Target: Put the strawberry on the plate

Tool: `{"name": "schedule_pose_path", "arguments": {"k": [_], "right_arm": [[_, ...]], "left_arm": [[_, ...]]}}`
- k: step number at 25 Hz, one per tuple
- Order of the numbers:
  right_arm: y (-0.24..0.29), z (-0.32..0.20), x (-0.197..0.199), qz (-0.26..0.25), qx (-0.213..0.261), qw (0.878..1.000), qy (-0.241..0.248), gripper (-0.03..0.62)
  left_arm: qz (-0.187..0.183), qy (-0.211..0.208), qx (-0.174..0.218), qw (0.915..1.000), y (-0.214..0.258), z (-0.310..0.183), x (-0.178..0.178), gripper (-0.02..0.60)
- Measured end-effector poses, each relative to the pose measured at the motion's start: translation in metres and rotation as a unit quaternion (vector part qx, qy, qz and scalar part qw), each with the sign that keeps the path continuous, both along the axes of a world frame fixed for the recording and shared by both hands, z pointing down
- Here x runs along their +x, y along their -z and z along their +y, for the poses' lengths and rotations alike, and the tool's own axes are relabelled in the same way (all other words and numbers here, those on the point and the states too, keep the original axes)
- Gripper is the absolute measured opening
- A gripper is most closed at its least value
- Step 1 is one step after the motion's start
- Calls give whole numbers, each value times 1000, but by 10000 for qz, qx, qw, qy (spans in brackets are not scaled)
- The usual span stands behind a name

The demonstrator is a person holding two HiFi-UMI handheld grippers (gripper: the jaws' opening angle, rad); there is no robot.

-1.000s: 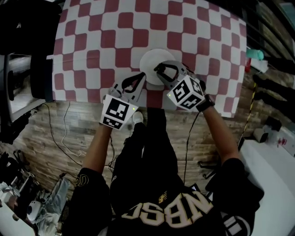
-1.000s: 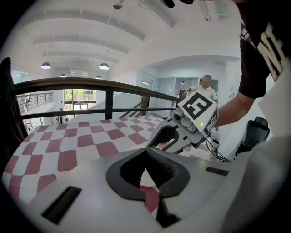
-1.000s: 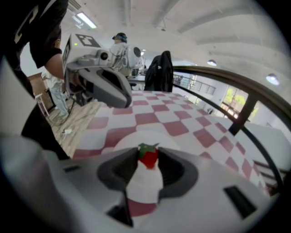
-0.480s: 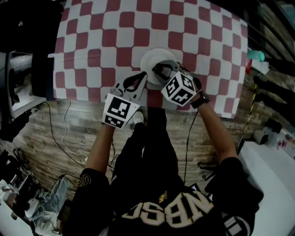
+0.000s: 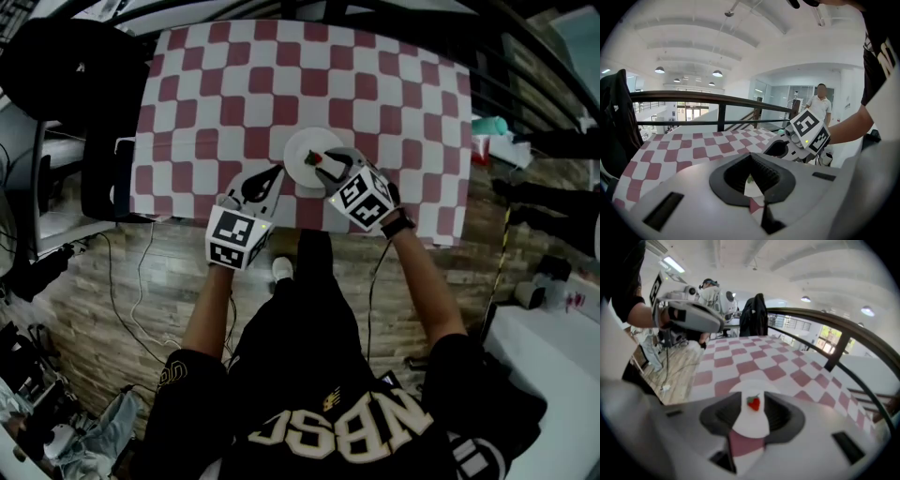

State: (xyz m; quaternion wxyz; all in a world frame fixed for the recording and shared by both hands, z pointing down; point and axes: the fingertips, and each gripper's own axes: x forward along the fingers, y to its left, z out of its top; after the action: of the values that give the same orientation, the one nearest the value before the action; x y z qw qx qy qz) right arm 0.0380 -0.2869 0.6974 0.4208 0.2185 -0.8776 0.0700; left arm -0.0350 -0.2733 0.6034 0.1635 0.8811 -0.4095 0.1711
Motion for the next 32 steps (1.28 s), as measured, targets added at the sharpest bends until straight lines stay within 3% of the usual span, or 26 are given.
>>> {"name": "schedule_pose_path", "arguments": {"k": [5,9,15,19,26,32], "right_arm": [[86,11,2,-986,190,9902,-966,152],[159,13,6,-1678,650,9688,-1703,111],[255,38,6,-2568,1321,9284,-2338,43],[296,68,1,-3000,1637,9043,-2560,20],[348,87,-16,-3168,2376,8809,-2593,18],[355,97,-29,-3243,2523,8728,-2636,18]], "left_arm": [[196,226,296,9991,56,8,-8,12],[380,426,747,9956,112,10,-14,12],[766,755,1362,9848,191,29,-27,12],[943,936,1631,9776,224,55,-34,12],[1042,1235,2131,9636,266,69,-43,12],[1114,1215,2334,9583,280,78,-40,12]]}}
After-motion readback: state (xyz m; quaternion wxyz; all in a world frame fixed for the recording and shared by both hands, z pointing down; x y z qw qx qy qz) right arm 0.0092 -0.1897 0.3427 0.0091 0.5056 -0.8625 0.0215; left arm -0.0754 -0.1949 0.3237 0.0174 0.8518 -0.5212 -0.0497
